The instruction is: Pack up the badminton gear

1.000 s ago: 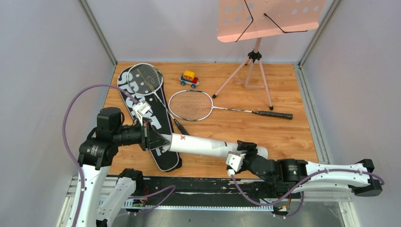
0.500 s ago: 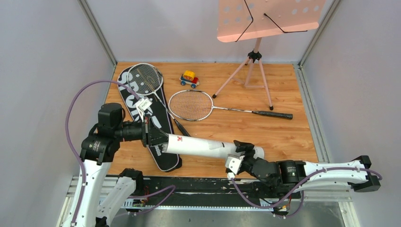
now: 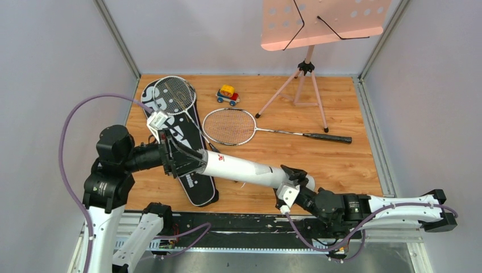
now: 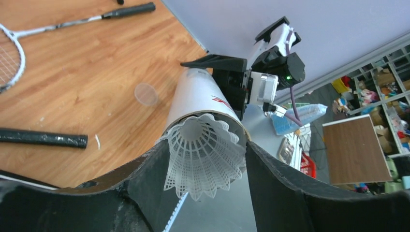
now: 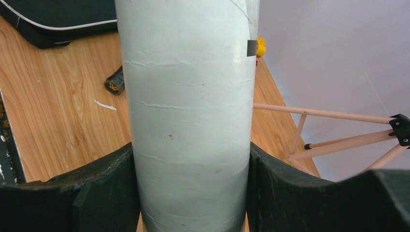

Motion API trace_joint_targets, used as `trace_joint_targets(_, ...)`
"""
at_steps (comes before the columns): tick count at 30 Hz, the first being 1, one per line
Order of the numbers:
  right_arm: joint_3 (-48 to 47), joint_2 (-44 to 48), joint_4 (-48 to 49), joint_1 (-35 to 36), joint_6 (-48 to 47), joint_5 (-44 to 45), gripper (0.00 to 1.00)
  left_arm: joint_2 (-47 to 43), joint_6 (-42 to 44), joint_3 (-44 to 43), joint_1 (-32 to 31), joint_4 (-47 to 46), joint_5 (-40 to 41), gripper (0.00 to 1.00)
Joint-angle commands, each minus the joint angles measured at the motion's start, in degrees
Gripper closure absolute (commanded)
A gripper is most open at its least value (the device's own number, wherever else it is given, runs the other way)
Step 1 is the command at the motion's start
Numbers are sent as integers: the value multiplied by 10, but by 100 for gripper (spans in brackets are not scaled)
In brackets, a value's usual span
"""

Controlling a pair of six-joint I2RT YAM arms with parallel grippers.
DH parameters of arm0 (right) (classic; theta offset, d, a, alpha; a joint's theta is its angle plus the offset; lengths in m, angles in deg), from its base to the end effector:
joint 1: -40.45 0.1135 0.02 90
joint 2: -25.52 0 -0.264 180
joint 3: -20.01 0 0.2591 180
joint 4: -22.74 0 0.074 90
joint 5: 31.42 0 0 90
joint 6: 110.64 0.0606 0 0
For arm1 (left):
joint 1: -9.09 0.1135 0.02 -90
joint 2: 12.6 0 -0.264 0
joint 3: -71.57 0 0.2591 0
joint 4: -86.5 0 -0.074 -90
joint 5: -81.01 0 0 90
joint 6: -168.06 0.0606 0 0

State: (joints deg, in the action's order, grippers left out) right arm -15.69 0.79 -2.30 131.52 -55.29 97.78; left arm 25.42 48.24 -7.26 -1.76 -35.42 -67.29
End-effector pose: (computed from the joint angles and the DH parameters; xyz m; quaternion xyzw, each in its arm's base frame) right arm 0.0355 0.1526 0.2438 -0.5668 0.5224 0.0409 0.6357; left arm 0.0975 -0.0712 0.4140 0.1690 0.7412 -0.5477 0.3493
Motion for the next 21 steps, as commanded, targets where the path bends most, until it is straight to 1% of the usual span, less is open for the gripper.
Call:
trace_joint_targets(1, 0, 16, 52, 10, -19, -35, 81, -8, -14, -51, 0, -18, 30, 29)
trace_joint_targets(4, -2, 17, 52, 10, -22, -36, 81, -11, -12, -76, 0, -7, 46, 26)
trace_joint_targets(5, -2, 17, 52, 10, -22, -38, 81, -12, -10, -82, 0, 4, 63, 24)
trace_joint_targets(13, 0, 22, 52, 10, -17, -48, 81, -8, 71, -134, -1, 96, 167, 18)
trace_joint_targets(21, 1, 45, 63, 10, -14, -52, 81, -8, 115, -118, 0, 131, 177, 17)
